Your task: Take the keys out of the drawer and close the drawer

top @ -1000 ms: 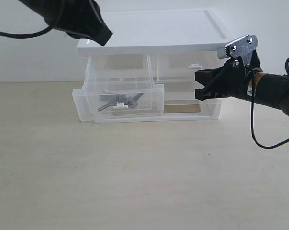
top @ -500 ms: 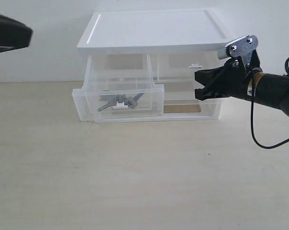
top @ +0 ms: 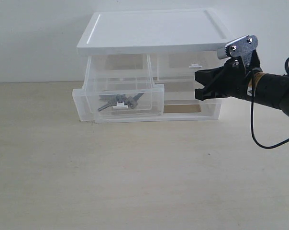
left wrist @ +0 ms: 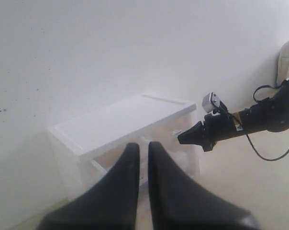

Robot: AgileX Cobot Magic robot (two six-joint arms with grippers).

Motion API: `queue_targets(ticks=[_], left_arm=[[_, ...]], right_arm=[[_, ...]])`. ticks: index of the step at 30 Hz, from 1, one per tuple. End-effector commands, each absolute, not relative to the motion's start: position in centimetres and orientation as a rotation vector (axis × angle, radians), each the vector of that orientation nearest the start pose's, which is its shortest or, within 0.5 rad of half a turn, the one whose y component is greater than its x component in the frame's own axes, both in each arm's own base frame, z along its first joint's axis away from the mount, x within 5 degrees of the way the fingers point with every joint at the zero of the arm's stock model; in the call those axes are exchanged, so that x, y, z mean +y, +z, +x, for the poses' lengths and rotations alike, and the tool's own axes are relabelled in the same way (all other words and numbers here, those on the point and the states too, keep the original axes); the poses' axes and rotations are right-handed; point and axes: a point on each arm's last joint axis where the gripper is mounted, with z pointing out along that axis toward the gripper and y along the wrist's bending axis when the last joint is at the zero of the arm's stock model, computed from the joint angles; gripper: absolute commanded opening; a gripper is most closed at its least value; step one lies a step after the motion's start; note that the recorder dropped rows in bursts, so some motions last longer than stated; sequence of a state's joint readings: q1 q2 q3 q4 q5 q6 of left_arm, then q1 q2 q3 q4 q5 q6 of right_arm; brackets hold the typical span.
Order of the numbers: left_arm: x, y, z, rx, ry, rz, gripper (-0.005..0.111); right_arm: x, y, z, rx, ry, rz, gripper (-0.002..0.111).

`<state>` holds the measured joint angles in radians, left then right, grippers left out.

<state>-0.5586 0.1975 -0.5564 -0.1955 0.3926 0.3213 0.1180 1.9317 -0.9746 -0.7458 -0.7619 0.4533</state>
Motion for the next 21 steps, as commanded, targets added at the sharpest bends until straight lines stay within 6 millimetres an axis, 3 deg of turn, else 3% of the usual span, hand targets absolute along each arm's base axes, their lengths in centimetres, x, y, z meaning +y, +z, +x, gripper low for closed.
queue_targets(ticks=[1,9,21], left_arm=[[-1.7,33.8,1.2,1.411,-0.425,0.569,0.004],[-0.6,33.9,-0.5,1.325,-0.432,0.541,0.004],[-0.6,33.9,-0.6,1.323,-0.432,0.541,0.004]], right_arm=[[7.4,17.8,39.6,1.781,0.384,-0.399,0.000],[7.4,17.8,39.6,1.782,0.387,-0.395,0.000],[7.4,17.8,39.6,1.782,0.387,-0.395,0.000]])
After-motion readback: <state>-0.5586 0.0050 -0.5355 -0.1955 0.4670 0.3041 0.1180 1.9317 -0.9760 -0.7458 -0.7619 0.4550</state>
